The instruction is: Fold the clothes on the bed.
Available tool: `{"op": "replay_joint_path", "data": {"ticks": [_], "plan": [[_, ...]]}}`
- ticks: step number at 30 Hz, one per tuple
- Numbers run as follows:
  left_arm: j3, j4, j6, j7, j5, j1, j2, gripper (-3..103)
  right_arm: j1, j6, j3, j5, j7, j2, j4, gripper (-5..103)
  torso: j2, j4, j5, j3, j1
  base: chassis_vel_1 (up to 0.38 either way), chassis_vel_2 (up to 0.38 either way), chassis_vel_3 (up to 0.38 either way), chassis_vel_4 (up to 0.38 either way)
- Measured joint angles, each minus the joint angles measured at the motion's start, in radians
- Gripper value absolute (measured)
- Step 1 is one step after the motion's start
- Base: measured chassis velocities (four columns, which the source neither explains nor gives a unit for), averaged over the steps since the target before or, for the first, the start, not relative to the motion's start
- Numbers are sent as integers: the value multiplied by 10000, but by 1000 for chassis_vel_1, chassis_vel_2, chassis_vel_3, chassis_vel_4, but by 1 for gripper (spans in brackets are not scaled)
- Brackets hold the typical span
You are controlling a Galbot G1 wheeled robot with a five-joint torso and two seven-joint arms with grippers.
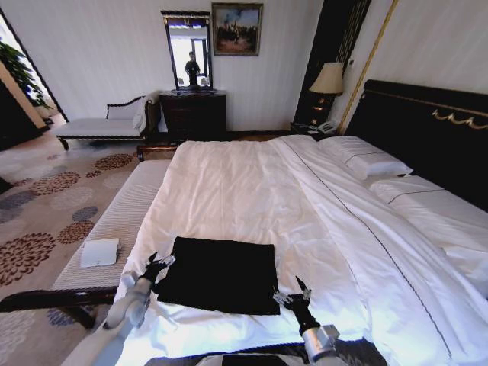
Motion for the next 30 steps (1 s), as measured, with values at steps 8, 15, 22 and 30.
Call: {"op": "replay_joint_path", "data": {"ticks": [8, 15, 22, 30], "plan": [[393, 1241, 466, -34, -199, -1487, -316, 100, 129, -194, -303, -24, 46, -95, -39, 100, 0, 0, 0, -1, 0, 0, 0, 0, 0], [688, 1626, 696, 112, 294, -1704, -353, 96, 269, -331, -389, 153, 120, -209, -19, 100, 0, -1, -1, -1, 0, 0, 0, 0, 0], [844, 1798, 683, 237, 502, -1842, -365, 75, 255, -335, -493, 160, 121, -157, -53, 100, 1, 0, 0, -2, -1, 0, 0, 0, 0], [1401, 2499, 655, 207, 830, -2424, -636, 42, 308, -338, -498, 256, 170, -125, -33, 100, 0, -1, 0, -2, -1, 0, 0, 0, 0]]}}
